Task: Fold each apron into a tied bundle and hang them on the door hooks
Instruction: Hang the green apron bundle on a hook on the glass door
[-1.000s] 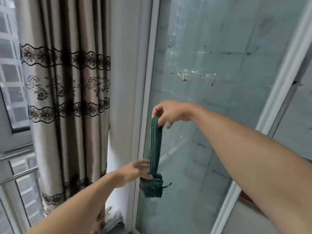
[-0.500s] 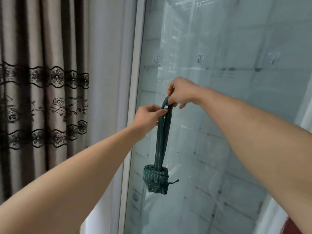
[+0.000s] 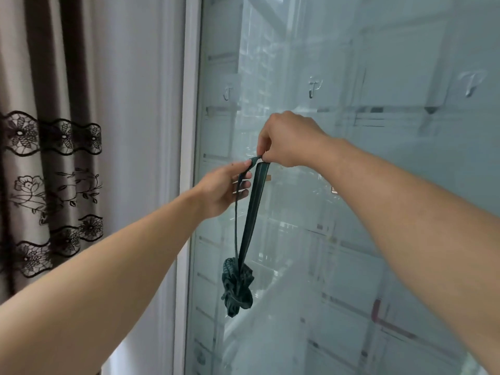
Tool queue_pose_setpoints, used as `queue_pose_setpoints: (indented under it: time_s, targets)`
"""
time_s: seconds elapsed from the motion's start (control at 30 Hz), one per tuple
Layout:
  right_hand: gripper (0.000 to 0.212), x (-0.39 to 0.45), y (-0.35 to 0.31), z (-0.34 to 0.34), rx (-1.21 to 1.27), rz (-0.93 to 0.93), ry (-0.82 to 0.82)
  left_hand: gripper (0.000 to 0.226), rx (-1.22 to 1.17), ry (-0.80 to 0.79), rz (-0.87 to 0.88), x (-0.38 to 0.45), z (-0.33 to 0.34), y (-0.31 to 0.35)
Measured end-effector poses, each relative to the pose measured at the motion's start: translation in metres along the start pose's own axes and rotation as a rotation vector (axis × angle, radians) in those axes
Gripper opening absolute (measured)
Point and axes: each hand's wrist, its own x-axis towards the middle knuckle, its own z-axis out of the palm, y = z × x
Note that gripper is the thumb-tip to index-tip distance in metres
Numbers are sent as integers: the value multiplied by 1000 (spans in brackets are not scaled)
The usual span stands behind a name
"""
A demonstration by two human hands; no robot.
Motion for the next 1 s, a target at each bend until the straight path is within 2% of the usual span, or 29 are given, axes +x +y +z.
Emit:
queue_pose_setpoints:
  time_s: [0.13,0.27,0.37,0.53,0.73,1.0]
  targets:
    - [18,9,-6,-7,-41,36,-60,11,-33,-19,-9,7,2,5]
    - [12,14,-7,-18,-32,96,-149,16,36,-146,-12,8,4,13]
    - [12,14,-10,-19,-147,86,-125,17,63,-187,-8,9,6,13]
    - [18,10,-17,-12,-252,109,-115,20,58,-144,-22,15,6,4]
    - [11,6,-22,-8,-285,126,-157,16,151,-72,-7,14,4,-7]
    - [12,0,-32,-10,-271,182,-334,19,335,-24,16,7,-7,-19]
